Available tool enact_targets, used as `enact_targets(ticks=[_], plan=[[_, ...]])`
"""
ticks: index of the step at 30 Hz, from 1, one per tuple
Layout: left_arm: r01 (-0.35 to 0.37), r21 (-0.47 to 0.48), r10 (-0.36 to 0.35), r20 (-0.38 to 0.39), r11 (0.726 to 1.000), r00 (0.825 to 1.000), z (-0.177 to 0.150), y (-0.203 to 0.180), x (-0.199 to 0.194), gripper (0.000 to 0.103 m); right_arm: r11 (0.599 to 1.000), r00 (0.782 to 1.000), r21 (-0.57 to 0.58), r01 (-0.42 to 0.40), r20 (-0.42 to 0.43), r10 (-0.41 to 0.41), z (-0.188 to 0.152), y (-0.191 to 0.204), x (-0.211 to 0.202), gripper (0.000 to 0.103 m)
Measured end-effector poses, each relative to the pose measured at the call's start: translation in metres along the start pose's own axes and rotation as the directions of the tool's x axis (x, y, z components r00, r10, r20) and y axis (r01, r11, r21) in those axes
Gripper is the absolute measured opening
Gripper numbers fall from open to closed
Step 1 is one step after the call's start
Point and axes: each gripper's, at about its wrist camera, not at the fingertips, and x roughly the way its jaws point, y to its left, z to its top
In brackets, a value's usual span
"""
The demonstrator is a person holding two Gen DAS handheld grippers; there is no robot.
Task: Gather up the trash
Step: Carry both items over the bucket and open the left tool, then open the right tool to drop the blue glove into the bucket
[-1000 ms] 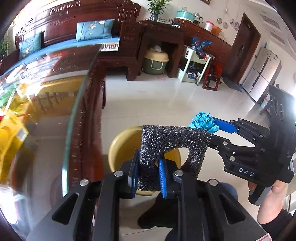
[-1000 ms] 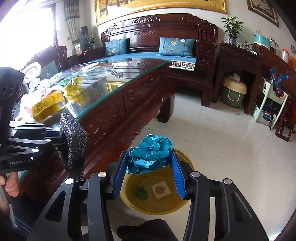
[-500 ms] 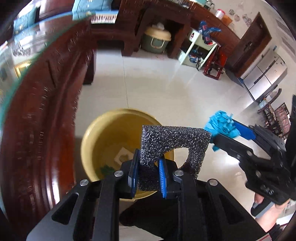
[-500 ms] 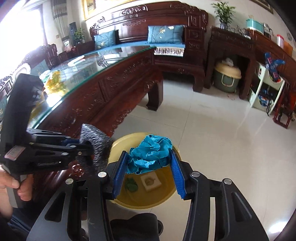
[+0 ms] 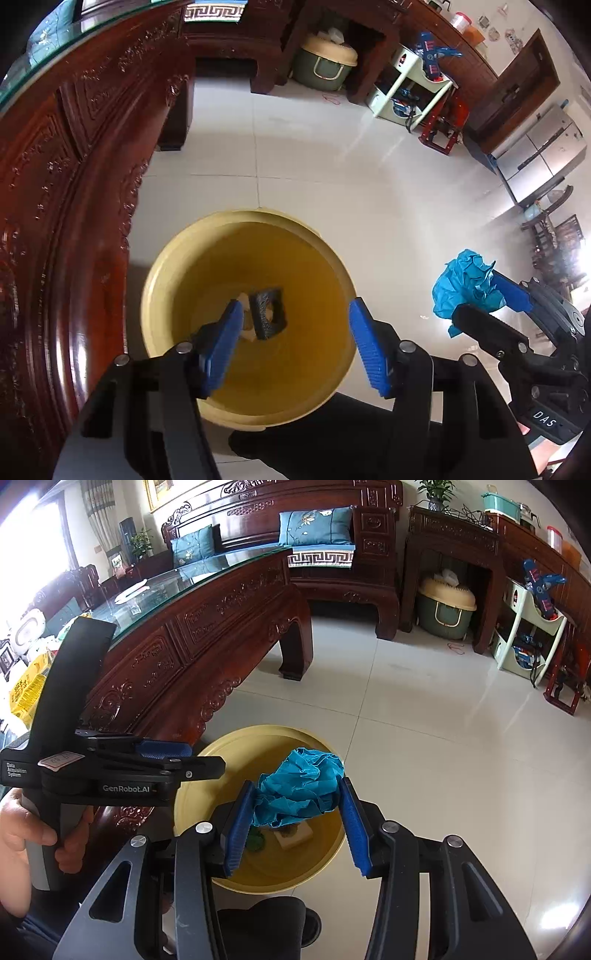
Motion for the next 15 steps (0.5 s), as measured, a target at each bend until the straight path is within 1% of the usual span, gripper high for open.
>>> enact_targets(ticks=[8, 10, 13, 14, 15], plan=[[-0.102, 0.04, 0.1, 0.047, 0.994, 0.994, -0.004, -0.005, -0.021, 0.061, 1.0, 1.0, -0.026, -0.012, -0.008, 0.012, 0.002, 0.011, 0.003, 0.045], [-0.128, 0.044, 0.125, 0.063, 0.991, 0.99, -0.005, -0.006, -0.03, 0.068, 0.999, 1.0, -0.032, -0.015, -0.013, 0.015, 0.002, 0.014, 0.002, 0.045], [-0.167, 0.035, 0.164, 0.078, 0.985, 0.983, -0.008, -0.004, -0.044, 0.07, 0.999, 1.0, -0.045, -0.012, -0.017, 0.011, 0.004, 0.022, 0.002, 0.045], [-0.188, 0.036, 0.185, 0.09, 0.981, 0.979, -0.009, -0.003, -0.05, 0.071, 0.999, 1.0, -0.051, -0.014, -0.02, 0.013, 0.006, 0.026, 0.002, 0.045], [-0.218, 0.035, 0.214, 0.102, 0.975, 0.972, -0.01, -0.004, -0.057, 0.073, 0.998, 1.0, -0.058, -0.017, -0.023, 0.015, 0.008, 0.028, 0.003, 0.045]])
